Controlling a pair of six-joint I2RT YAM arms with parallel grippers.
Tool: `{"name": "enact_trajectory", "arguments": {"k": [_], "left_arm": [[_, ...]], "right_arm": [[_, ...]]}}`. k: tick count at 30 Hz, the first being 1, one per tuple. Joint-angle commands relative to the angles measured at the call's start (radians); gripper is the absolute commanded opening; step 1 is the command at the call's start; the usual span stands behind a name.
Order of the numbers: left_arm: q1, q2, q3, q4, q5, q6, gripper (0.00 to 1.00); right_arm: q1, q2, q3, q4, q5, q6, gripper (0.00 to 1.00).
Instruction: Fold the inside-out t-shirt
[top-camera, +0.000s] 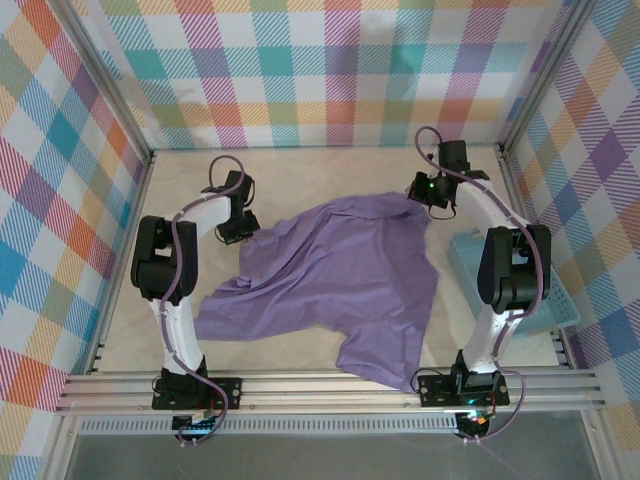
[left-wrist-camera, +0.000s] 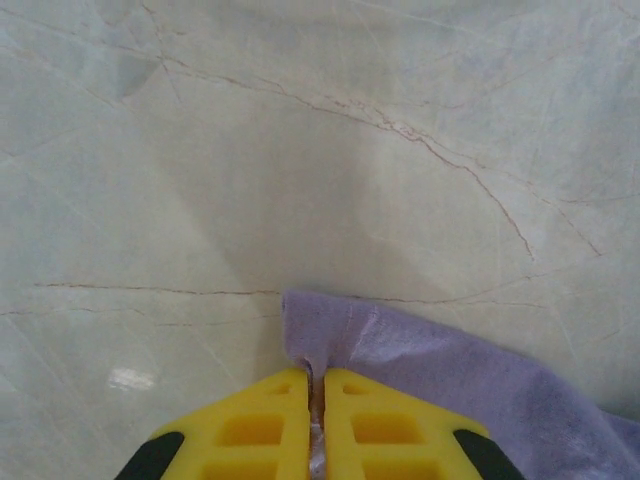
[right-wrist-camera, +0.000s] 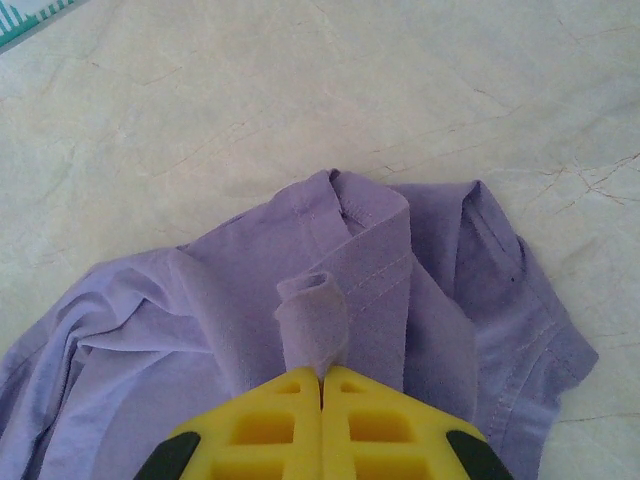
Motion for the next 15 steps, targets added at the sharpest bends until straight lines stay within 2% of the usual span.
{"name": "enact_trajectory", "arguments": {"k": [1,6,15], "left_arm": [[0.012,-0.051,0.032,-0.055,-0.036,0.018,0.08],[0.011,-0.049,0.060,-0.076,-0.035,0.028,0.01],[0.041,-0.111,0.121,-0.117,0.031,0.014,0.00]], "right_arm": [[0.009,0.006,0.018,-0.017,0.000,-0.011,0.00],[0.011,0.010,0.024,-0.021,0.000,-0.011,0.00],[0.012,-0.001,0.065,-0.059,0.028,-0.017,0.00]]}}
